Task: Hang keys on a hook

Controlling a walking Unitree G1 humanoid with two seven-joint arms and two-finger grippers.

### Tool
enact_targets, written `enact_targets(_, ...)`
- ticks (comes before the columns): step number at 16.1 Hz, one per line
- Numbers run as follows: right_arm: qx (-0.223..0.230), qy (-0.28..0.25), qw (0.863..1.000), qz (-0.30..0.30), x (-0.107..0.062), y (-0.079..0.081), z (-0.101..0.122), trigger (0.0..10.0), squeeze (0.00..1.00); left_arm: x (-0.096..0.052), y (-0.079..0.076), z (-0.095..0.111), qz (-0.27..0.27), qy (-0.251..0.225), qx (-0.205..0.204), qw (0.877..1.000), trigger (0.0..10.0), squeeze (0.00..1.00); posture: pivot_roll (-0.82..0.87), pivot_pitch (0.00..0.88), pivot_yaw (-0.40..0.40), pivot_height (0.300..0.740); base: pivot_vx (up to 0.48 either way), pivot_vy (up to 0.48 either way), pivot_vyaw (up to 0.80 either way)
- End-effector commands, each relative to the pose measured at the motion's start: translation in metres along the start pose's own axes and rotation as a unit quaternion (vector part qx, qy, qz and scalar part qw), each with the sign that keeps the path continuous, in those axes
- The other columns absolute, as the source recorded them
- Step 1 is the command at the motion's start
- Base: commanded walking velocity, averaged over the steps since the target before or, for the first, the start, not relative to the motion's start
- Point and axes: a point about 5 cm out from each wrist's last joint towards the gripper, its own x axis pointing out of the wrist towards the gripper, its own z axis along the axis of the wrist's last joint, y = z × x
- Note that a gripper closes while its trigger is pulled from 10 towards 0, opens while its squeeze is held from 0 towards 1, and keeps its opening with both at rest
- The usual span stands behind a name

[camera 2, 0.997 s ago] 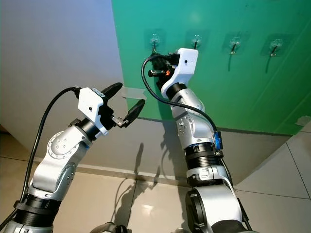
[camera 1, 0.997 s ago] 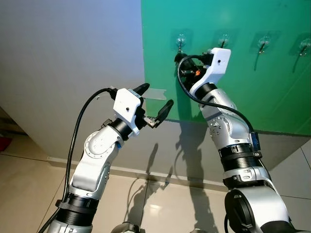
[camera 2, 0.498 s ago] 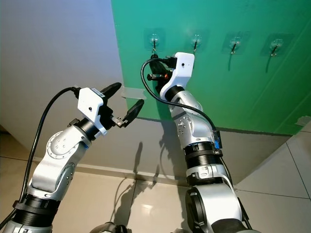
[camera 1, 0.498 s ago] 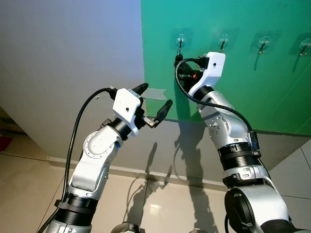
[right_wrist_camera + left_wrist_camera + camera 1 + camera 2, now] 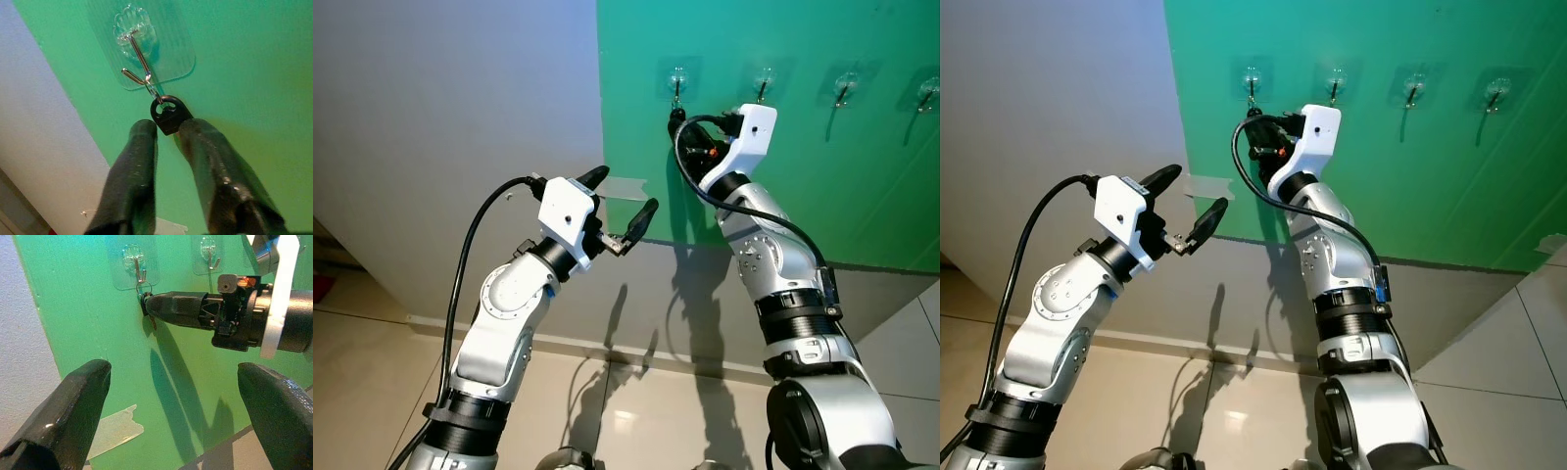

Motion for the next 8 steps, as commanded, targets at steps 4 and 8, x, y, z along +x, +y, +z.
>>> enact_targets(4,0.010,0.012,1.000,0.019,-0.013,0.002,-0.007,10.0,1.00,-0.003,0.004,-0.005,0.026,0.019,0.020,0.999,10.0,0.00,-0.10,0.049,0.034,0.740,0.000,0.000,0.00)
enact_targets(8,-0.026,0.051,0.998,-0.014,-0.056,-0.012,-0.032,10.0,0.00,-0.031,0.011,-0.041,0.092,0.095,0.023,0.991,10.0,0.00,-0.12,0.050,0.037,0.740,0.000,0.000,0.00)
